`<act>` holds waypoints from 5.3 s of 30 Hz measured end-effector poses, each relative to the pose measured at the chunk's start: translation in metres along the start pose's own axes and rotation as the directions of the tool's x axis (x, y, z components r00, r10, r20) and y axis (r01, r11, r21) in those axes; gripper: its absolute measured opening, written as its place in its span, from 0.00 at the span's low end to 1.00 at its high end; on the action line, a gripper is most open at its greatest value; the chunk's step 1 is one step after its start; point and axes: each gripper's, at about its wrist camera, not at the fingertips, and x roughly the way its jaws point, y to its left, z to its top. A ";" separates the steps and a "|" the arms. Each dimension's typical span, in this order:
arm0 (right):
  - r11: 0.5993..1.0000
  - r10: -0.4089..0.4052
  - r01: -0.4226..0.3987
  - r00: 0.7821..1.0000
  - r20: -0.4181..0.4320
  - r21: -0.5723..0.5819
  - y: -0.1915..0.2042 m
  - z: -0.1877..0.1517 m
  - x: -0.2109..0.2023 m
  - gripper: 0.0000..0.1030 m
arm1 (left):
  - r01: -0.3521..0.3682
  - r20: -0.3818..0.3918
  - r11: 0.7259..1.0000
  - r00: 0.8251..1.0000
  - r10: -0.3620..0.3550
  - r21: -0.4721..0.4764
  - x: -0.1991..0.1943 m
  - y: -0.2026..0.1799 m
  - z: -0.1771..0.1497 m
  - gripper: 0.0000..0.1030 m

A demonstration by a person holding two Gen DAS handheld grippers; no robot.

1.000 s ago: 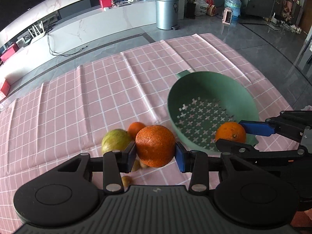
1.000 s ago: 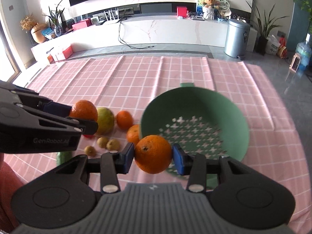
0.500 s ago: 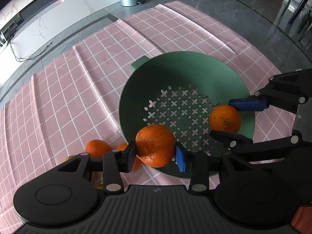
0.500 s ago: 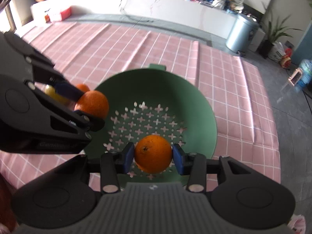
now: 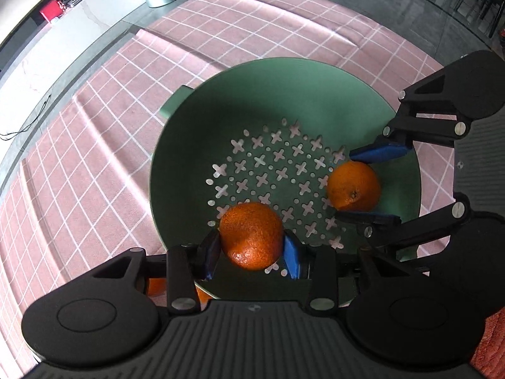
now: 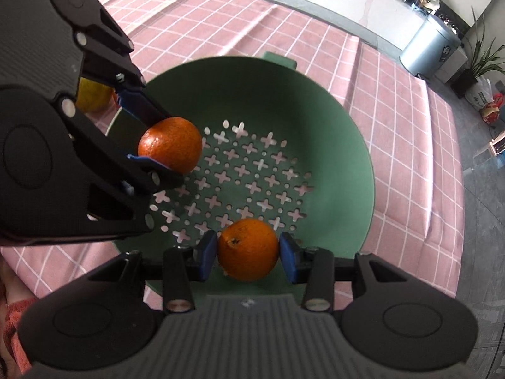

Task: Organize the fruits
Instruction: 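Carry both oranges over the green colander and open both grippers to drop them, then move the left gripper back to the large yellow-green pear, then grasp the yellow-green pear with the left gripper while the right gripper grasps an orange, then lower the pear and orange into the colander and open both grippers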

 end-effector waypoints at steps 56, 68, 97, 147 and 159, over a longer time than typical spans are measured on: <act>0.898 0.020 -0.181 0.928 0.373 0.401 0.154 -0.001 -0.050 0.46 | -0.079 0.233 0.856 0.946 0.226 -0.510 -0.115 0.100 -0.186 0.67; 0.722 -0.163 -0.113 0.931 0.326 0.682 0.144 -0.006 -0.007 0.44 | -0.044 0.278 0.924 0.947 0.159 -0.379 -0.054 0.101 -0.155 0.71; 0.590 -0.214 -0.199 0.895 0.390 0.782 0.122 -0.011 0.035 0.45 | -0.023 0.124 0.912 0.989 0.080 -0.409 0.006 0.132 -0.126 0.71; 0.819 -0.060 -0.152 0.936 0.346 0.553 0.039 -0.065 -0.070 0.39 | 0.031 0.225 0.916 0.972 0.066 -0.400 -0.089 0.032 -0.058 0.71; 0.943 -0.014 -0.063 0.974 0.226 0.328 0.003 -0.048 -0.051 0.39 | 0.019 0.139 0.957 0.990 0.022 -0.290 -0.044 0.005 -0.011 0.71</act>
